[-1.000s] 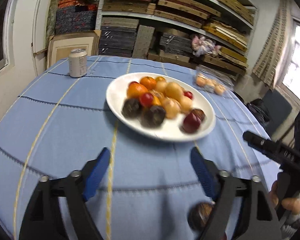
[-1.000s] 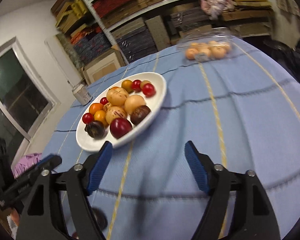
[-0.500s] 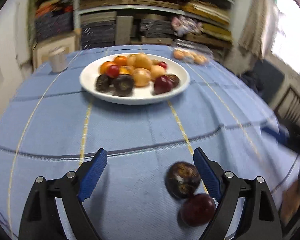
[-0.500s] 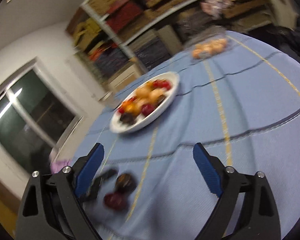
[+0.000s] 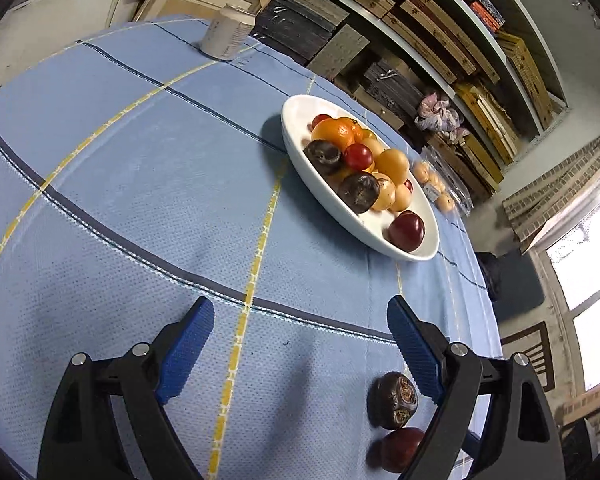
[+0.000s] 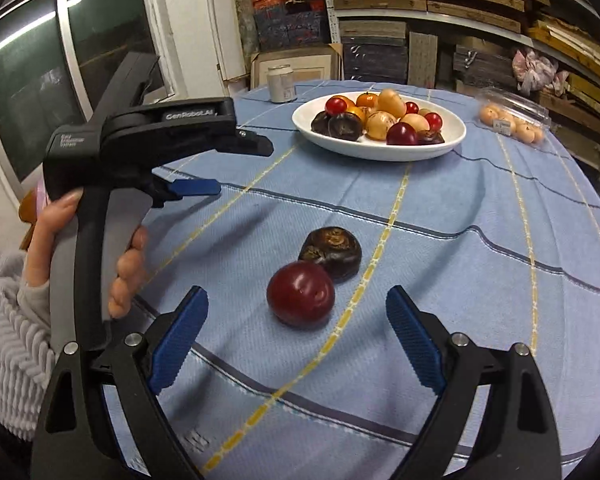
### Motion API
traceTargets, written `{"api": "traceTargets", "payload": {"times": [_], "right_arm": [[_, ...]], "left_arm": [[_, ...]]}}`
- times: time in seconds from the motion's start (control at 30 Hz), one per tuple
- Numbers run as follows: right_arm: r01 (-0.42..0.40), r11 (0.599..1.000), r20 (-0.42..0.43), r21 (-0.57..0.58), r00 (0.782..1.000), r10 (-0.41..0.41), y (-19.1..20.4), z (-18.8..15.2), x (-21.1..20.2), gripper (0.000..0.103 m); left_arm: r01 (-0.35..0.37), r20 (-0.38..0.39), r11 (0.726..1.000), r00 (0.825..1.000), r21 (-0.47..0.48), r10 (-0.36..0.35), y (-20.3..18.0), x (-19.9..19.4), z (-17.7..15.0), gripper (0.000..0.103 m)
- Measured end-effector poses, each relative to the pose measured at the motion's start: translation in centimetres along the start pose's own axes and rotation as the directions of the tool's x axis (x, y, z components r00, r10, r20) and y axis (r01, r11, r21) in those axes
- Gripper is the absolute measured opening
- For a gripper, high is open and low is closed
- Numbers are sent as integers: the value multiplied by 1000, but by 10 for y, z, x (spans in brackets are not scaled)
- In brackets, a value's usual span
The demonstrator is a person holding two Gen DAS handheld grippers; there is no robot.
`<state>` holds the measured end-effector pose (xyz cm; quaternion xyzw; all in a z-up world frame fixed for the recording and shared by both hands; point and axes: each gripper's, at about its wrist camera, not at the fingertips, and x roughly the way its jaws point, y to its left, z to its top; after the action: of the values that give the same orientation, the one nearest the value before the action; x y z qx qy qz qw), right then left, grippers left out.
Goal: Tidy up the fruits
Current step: 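Move both open tools toward the last dark brown fruit and dark red plum, then grasp the dark red plum with right tool while left tool grasps the patterned brown fruit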
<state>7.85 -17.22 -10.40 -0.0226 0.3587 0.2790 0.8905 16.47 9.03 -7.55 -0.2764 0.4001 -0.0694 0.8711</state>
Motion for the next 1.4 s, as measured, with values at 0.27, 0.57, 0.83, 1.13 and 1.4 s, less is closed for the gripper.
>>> {"api": "traceTargets", "payload": {"times": [0.27, 0.57, 0.83, 1.13, 1.4], "right_arm": [[-27, 996, -74, 81, 997, 33, -14, 9, 26, 54], [-58, 989, -88, 133, 994, 70, -22, 8, 31, 40], [31, 983, 60, 180, 997, -42, -56, 4, -13, 40], [26, 949, 97, 313, 993, -59, -112, -6, -30, 40], [-38, 944, 121, 326, 993, -2, -115, -8, -32, 40]], "left_arm": [[2, 6, 1000, 1000, 28, -2, -7, -3, -2, 91], [-20, 5, 997, 1000, 72, 20, -15, -1, -5, 93], [-54, -23, 980, 998, 190, 59, -35, 8, -19, 93], [-230, 85, 759, 970, 609, 227, -109, 28, -79, 93], [-239, 95, 750, 968, 616, 230, -112, 34, -80, 93]]}}
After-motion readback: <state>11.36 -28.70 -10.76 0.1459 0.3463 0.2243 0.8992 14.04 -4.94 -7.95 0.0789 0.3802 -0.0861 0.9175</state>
